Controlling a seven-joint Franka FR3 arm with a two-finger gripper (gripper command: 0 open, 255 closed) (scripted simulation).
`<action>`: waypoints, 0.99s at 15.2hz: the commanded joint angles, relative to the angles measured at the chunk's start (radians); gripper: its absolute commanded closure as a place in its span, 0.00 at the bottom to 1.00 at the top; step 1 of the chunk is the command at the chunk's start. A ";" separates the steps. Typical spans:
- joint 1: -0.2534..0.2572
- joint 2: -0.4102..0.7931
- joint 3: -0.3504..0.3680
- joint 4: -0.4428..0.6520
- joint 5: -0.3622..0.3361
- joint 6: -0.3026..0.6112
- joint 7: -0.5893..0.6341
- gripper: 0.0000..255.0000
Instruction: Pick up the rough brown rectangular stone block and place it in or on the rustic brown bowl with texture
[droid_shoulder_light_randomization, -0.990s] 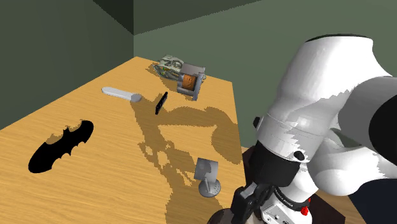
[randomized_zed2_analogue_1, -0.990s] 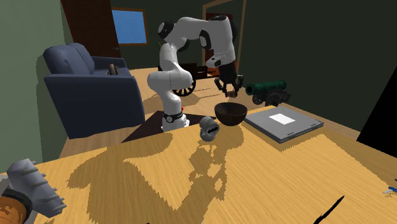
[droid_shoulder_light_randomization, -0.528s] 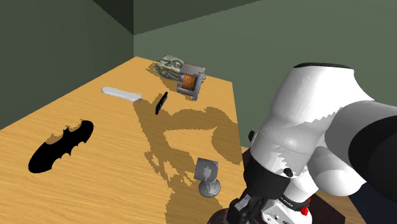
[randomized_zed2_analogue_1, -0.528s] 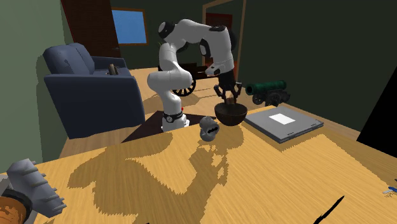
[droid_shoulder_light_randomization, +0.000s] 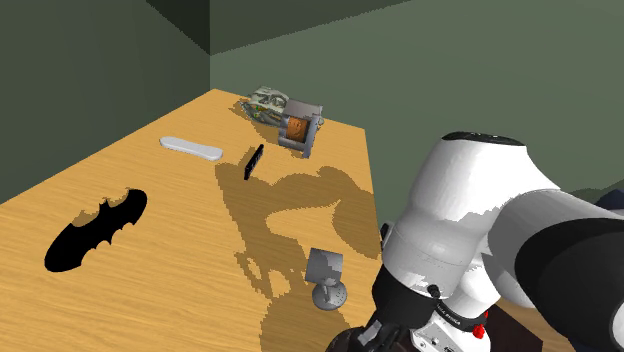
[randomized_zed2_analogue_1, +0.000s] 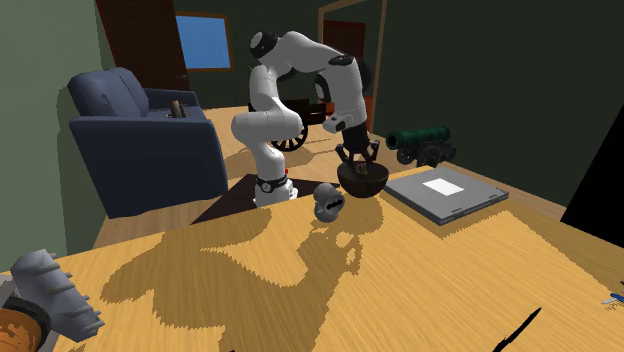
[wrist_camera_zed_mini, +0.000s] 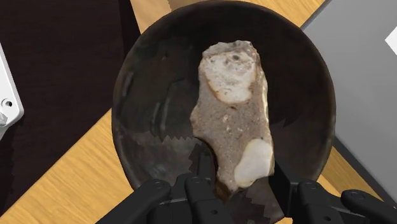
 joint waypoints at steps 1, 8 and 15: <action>-0.001 0.003 0.004 -0.002 0.004 0.005 -0.002 1.00; -0.001 0.003 0.004 -0.002 0.004 0.005 -0.002 0.00; -0.009 -0.050 -0.094 0.043 -0.085 -0.102 0.017 0.00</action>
